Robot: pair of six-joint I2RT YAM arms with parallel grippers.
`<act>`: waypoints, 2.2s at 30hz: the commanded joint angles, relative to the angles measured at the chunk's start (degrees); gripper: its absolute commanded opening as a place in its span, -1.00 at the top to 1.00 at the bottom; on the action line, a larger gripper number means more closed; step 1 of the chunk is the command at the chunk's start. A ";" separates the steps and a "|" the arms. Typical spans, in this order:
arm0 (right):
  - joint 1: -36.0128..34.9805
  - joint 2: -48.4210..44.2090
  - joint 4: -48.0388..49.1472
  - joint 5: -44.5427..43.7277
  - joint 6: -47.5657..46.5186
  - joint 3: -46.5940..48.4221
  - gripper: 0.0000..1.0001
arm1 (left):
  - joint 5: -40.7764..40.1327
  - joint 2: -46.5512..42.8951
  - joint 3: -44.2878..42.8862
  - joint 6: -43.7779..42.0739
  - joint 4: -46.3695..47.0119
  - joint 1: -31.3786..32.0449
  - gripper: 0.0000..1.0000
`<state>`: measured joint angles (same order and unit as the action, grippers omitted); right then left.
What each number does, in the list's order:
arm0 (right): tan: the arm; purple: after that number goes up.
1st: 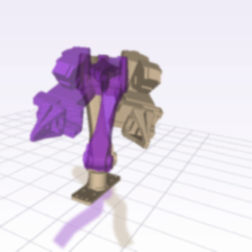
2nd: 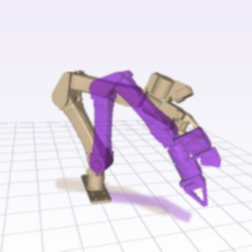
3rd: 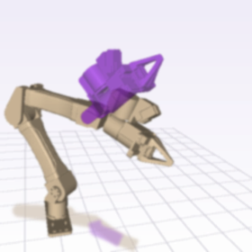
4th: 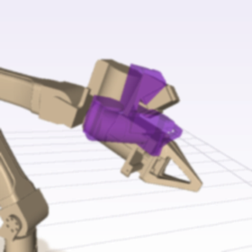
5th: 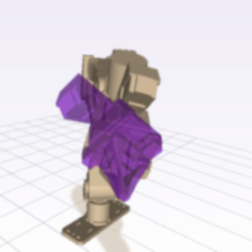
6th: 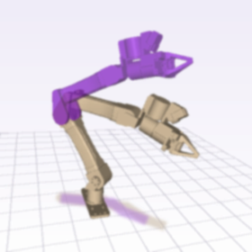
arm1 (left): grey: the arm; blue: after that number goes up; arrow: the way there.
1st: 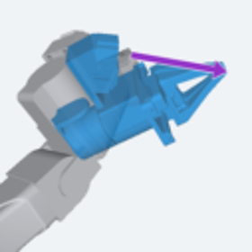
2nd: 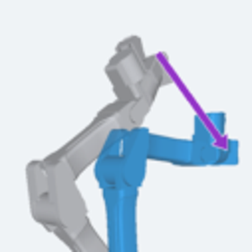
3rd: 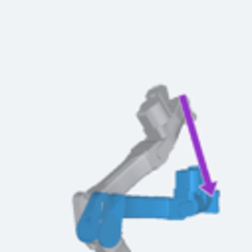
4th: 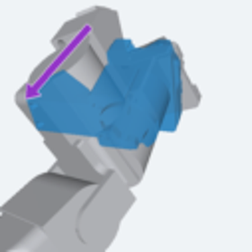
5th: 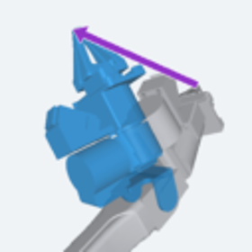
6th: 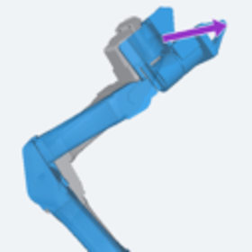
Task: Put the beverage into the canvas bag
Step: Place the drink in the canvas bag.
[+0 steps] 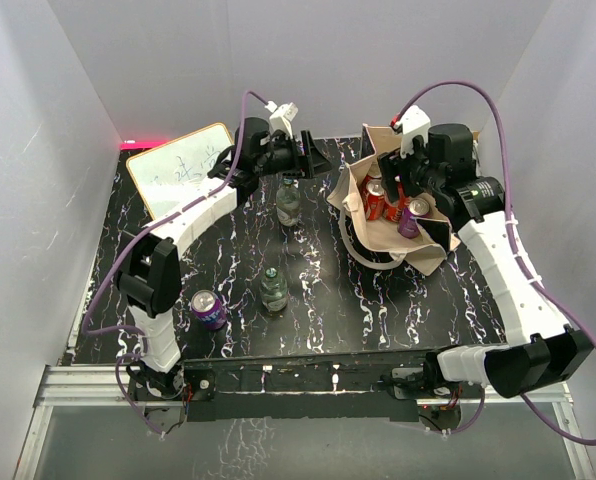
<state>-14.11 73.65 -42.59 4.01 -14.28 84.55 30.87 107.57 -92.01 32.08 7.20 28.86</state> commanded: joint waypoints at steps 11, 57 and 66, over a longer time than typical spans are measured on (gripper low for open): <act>2.05 5.86 14.74 1.90 2.44 -3.18 0.84 | -3.47 -2.10 -0.80 -2.63 0.97 0.65 -0.36; 7.70 14.42 27.33 8.38 -1.62 -15.88 0.84 | 10.28 -6.24 9.92 -7.33 9.21 2.36 -0.47; 7.69 15.55 29.81 8.78 -1.44 -15.73 0.85 | 13.28 -1.86 6.46 -4.13 13.08 5.02 -0.55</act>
<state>-6.63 90.28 -21.23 11.92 -15.11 67.31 40.69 106.52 -82.21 26.68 15.42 32.58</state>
